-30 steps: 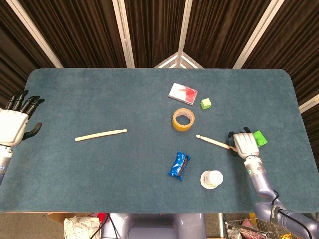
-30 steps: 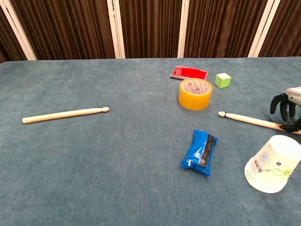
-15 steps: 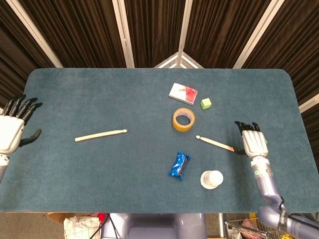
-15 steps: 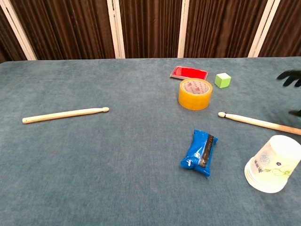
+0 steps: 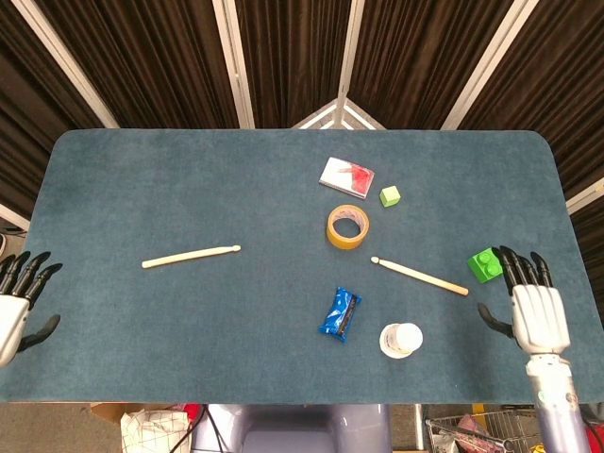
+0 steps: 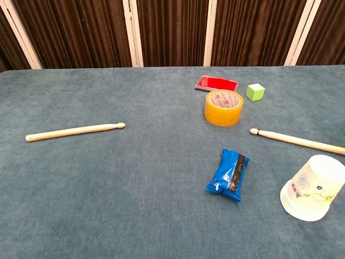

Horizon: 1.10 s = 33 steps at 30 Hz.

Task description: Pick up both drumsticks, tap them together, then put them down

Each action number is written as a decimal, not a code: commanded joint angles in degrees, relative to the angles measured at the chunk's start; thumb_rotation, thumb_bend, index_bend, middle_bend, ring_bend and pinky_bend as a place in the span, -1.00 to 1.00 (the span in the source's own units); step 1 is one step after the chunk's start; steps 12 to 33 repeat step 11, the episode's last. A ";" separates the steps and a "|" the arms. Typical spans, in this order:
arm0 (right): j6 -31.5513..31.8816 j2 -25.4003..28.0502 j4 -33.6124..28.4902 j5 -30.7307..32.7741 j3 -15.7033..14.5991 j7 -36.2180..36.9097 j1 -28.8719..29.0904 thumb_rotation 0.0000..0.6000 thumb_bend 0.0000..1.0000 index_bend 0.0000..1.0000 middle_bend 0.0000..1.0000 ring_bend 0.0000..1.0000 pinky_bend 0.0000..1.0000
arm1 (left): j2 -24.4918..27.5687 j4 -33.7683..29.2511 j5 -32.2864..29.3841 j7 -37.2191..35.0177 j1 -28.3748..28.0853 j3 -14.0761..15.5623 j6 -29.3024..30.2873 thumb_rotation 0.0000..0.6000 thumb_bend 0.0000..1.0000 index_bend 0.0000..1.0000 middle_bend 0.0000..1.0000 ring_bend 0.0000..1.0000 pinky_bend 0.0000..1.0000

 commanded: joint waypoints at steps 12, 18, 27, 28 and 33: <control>6.10 6.69 -0.01 -13.36 -8.06 -1.71 -6.45 1.00 -0.42 -0.77 -0.79 -0.70 -0.92 | -4.46 3.84 5.73 -3.54 3.88 2.35 4.59 1.00 -0.20 -0.67 -0.91 -1.00 -1.00; 6.10 6.69 -0.01 -13.36 -8.06 -1.71 -6.45 1.00 -0.42 -0.77 -0.79 -0.70 -0.92 | -4.46 3.84 5.73 -3.54 3.88 2.35 4.59 1.00 -0.20 -0.67 -0.91 -1.00 -1.00; 6.10 6.69 -0.01 -13.36 -8.06 -1.71 -6.45 1.00 -0.42 -0.77 -0.79 -0.70 -0.92 | -4.46 3.84 5.73 -3.54 3.88 2.35 4.59 1.00 -0.20 -0.67 -0.91 -1.00 -1.00; 6.10 6.69 -0.01 -13.36 -8.06 -1.71 -6.45 1.00 -0.42 -0.77 -0.79 -0.70 -0.92 | -4.46 3.84 5.73 -3.54 3.88 2.35 4.59 1.00 -0.20 -0.67 -0.91 -1.00 -1.00; 6.10 6.69 -0.01 -13.36 -8.06 -1.71 -6.45 1.00 -0.42 -0.77 -0.79 -0.70 -0.92 | -4.46 3.84 5.73 -3.54 3.88 2.35 4.59 1.00 -0.20 -0.67 -0.91 -1.00 -1.00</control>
